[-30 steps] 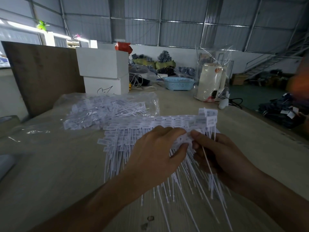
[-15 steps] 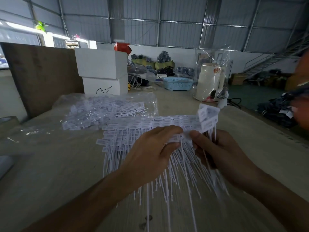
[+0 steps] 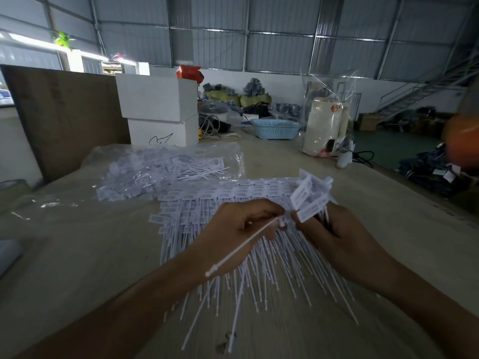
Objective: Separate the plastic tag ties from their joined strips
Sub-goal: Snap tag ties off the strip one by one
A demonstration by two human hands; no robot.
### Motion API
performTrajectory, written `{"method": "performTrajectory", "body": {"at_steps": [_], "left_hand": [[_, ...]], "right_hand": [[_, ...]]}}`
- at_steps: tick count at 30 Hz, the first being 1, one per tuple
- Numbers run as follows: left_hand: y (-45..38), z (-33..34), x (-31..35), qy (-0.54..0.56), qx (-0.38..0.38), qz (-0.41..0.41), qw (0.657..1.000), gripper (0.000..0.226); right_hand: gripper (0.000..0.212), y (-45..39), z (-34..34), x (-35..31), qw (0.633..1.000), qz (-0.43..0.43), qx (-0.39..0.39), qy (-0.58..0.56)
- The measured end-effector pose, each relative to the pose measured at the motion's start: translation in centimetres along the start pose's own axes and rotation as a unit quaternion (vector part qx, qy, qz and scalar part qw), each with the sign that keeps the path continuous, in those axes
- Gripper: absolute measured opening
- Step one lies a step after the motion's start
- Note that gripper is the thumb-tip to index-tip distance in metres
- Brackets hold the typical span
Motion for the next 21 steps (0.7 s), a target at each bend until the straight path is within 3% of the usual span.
{"method": "performTrajectory", "body": {"at_steps": [5, 8, 10, 13, 16, 21], "left_hand": [[-0.1, -0.1, -0.1, -0.057, -0.016, -0.001, 0.998, 0.019], [-0.1, -0.1, 0.4, -0.014, -0.027, -0.028, 0.999, 0.028], [0.0, -0.2, 0.5, 0.015, -0.033, -0.037, 0.999, 0.030], [0.1, -0.1, 0.5, 0.022, -0.035, -0.038, 0.998, 0.017], [0.3, 0.3, 0.9, 0.040, -0.024, -0.043, 0.998, 0.020], [0.3, 0.4, 1.0, 0.040, -0.002, -0.040, 0.998, 0.015]], "right_hand": [[0.030, 0.1, 0.0, 0.4, 0.998, -0.053, 0.009, 0.041], [0.016, 0.2, -0.2, 0.9, 0.994, -0.083, 0.004, 0.071], [0.025, 0.3, -0.2, 1.1, 0.989, -0.096, 0.005, 0.114], [0.019, 0.2, -0.2, 1.1, 0.995, -0.068, 0.012, 0.073], [0.019, 0.1, 0.2, 1.0, 1.000, -0.027, 0.001, -0.005], [0.034, -0.1, 0.2, 0.4, 0.994, 0.065, -0.012, -0.083]]}}
Point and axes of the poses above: each hand's wrist, its own y-axis away from the middle knuckle, its own z-axis out of the palm, x = y × z, the point moved 2 cm from there along -y, towards the middle knuckle, and after that the axes turned 3 degrees about z, right-handed, at the moved point
